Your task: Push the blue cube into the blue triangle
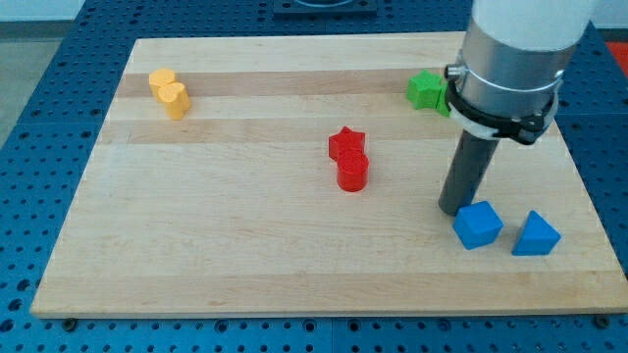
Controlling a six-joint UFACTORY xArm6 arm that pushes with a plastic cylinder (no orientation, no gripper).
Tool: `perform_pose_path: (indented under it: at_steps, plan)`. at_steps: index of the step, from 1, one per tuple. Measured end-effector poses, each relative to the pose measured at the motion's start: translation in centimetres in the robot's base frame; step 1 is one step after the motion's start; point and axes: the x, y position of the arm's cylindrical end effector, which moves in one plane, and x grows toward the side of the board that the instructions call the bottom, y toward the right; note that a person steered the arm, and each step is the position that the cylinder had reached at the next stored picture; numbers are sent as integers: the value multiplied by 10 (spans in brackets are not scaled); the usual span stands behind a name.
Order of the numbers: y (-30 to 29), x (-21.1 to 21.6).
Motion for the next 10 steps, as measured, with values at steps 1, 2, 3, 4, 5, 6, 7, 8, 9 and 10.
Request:
perform_pose_path:
  at_steps: [1, 2, 3, 4, 5, 6, 7, 8, 9, 10]
  plan:
    - [-1, 0]
    - [-26, -10]
    - [-36, 6]
    - [-31, 30]
    - [-17, 37]
    - [-12, 37]
    - [2, 37]
    - [5, 37]
    - [9, 37]
    - [9, 37]
